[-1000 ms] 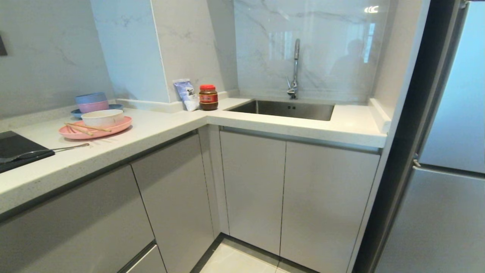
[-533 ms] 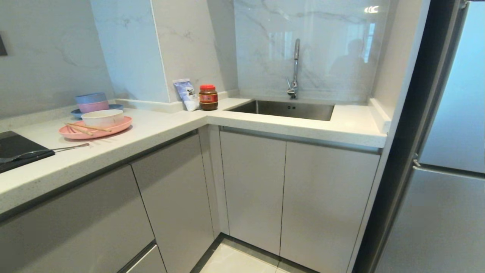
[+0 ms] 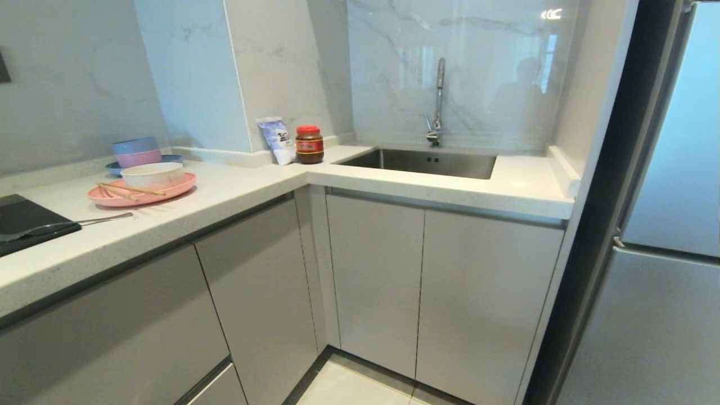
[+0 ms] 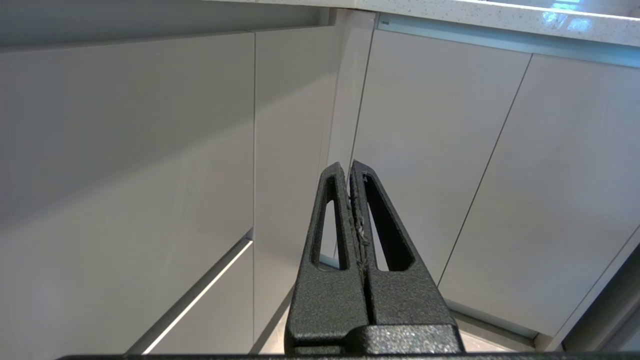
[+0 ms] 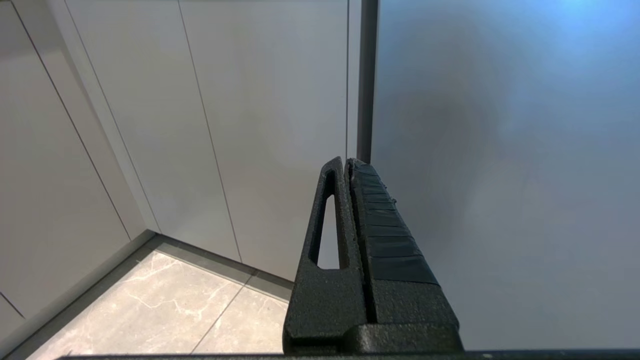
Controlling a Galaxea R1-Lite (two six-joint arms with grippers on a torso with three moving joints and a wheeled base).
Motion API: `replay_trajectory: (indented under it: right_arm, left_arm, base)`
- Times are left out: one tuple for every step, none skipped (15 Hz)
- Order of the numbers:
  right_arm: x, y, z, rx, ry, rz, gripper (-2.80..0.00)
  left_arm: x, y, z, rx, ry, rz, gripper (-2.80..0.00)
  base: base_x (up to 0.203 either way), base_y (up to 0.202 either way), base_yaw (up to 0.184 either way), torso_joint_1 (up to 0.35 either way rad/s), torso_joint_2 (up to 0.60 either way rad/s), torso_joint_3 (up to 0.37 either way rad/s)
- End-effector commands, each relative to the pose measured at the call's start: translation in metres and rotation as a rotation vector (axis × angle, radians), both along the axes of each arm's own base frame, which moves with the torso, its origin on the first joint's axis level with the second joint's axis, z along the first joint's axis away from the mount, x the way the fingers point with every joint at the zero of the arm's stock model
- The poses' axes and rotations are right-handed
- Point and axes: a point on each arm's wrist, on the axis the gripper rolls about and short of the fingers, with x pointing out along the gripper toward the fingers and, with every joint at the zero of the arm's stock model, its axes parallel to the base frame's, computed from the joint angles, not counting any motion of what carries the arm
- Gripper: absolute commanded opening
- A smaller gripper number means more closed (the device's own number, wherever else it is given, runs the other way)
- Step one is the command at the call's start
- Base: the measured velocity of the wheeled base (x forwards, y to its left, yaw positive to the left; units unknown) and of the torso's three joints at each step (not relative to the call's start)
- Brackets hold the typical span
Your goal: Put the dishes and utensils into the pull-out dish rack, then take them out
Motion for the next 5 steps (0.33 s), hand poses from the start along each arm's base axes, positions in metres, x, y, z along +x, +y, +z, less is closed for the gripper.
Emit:
replay_trajectory:
  right_arm:
    - [0.0002,0.0000,-0.0004,-0.003,0.003,0.001,-2.80]
    - [0.0002,0.0000,-0.0003,-0.003,0.001,0.001,-2.80]
    - [0.0002,0.0000,-0.0004,-0.002,0.003,0.001,-2.80]
    - [0.0002,0.0000,-0.0004,-0.002,0.003,0.001,-2.80]
    - [0.0002,0.0000,-0.0004,-0.002,0.003,0.001,-2.80]
  left_arm:
    - [0.0013,0.0000,-0.0041,-0.001,0.016,0.001,-2.80]
    - [0.0013,0.0000,-0.0041,-0.001,0.016,0.001,-2.80]
    - [0.0013,0.0000,-0.0041,-0.001,0.016,0.001,-2.80]
    - [0.0013,0.0000,-0.0041,-0.001,0.016,0.001,-2.80]
    - [0.0013,0.0000,-0.0041,-0.001,0.016,0.001,-2.80]
  base:
    - [0.000,0.000,0.000,0.000,0.00,0.000]
    - [0.000,0.000,0.000,0.000,0.00,0.000]
    - [0.000,0.000,0.000,0.000,0.00,0.000]
    - [0.000,0.000,0.000,0.000,0.00,0.000]
    - [0.000,0.000,0.000,0.000,0.00,0.000]
